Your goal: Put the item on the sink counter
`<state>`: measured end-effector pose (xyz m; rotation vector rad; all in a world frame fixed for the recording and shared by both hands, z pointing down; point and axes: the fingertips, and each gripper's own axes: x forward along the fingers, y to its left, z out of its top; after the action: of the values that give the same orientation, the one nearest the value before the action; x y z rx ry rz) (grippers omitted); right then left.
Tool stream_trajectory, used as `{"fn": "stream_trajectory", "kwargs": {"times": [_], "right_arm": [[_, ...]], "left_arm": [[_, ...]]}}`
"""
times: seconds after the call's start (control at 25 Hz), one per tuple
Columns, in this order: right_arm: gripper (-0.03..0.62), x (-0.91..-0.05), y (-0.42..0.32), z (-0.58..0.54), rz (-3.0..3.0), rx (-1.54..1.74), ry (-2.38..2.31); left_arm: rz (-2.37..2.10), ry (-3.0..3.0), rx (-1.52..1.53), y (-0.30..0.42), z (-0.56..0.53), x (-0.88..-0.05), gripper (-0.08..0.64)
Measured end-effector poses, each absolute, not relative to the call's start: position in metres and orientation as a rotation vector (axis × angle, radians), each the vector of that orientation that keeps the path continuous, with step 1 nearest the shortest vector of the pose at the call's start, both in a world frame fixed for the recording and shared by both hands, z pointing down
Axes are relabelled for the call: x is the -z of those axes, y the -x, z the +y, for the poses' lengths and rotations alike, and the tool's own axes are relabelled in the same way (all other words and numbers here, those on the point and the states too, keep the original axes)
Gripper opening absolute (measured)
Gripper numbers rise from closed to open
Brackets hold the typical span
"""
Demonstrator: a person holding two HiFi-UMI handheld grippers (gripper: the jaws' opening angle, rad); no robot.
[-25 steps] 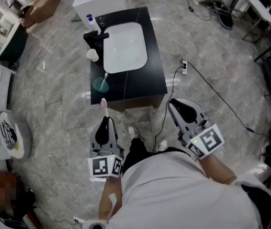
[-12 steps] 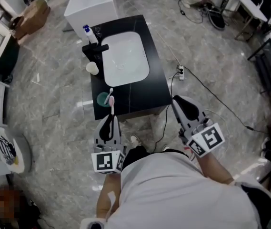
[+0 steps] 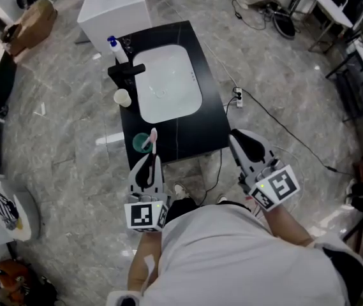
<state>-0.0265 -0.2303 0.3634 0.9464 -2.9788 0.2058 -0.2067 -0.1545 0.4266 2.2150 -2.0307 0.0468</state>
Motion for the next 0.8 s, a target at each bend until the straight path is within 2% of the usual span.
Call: {"fn": "stream_trajectory", "kwargs": {"times": [0.4, 0.8], "right_arm": [[0.055, -0.36, 0.061, -0.243, -2.915, -0.171, -1.038], [0.055, -0.361, 0.038, -0.251, -2.912, -0.165, -0.977]], "left_arm": [[-1.912, -2.239, -0.006, 0.235, -0.161, -0.449, 0.038], [-1.911, -2.238, -0.029, 0.198, -0.183, -0.454, 0.038]]}}
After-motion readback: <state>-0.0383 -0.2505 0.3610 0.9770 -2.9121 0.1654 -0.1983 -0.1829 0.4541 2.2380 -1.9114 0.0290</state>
